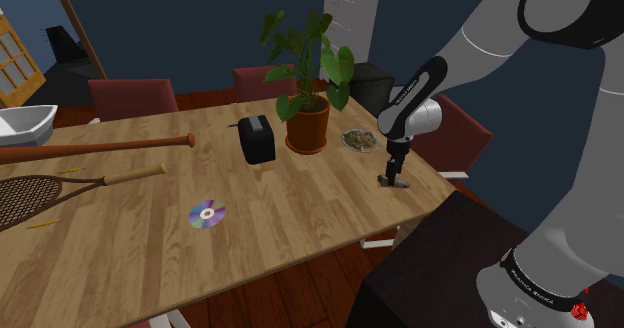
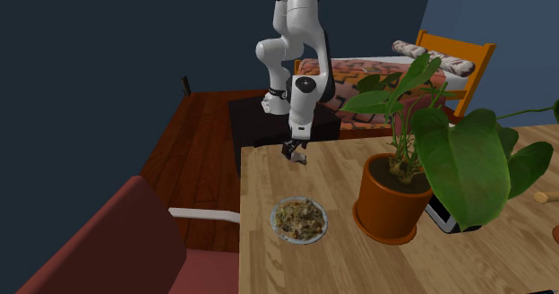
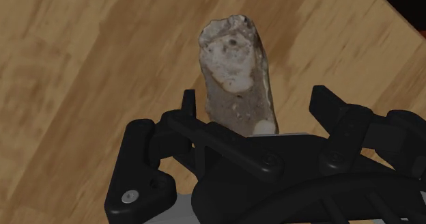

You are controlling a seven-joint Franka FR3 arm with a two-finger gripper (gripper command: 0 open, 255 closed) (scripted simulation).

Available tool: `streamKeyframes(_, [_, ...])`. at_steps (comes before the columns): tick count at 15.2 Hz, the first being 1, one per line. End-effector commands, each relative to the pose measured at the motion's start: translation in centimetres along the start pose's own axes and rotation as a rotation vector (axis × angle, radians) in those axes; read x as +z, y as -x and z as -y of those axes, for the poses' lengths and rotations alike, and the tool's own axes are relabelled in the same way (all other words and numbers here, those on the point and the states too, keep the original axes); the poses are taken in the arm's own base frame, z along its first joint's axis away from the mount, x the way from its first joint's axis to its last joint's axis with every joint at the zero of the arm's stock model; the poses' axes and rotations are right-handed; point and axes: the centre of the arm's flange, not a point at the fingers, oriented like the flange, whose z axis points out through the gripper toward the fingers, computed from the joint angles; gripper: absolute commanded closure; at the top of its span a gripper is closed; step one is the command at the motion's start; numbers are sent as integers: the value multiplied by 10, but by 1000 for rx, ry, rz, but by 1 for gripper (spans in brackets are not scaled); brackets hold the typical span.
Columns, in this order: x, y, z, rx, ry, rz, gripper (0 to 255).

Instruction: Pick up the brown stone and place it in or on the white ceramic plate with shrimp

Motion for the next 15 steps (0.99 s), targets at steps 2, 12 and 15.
streamKeyframes(2, [0,0,0,0,0,0,255])
streamKeyframes(12, [-10,2,1,0,0,0,255])
streamKeyframes(15, [-26,5,3,0,0,0,255])
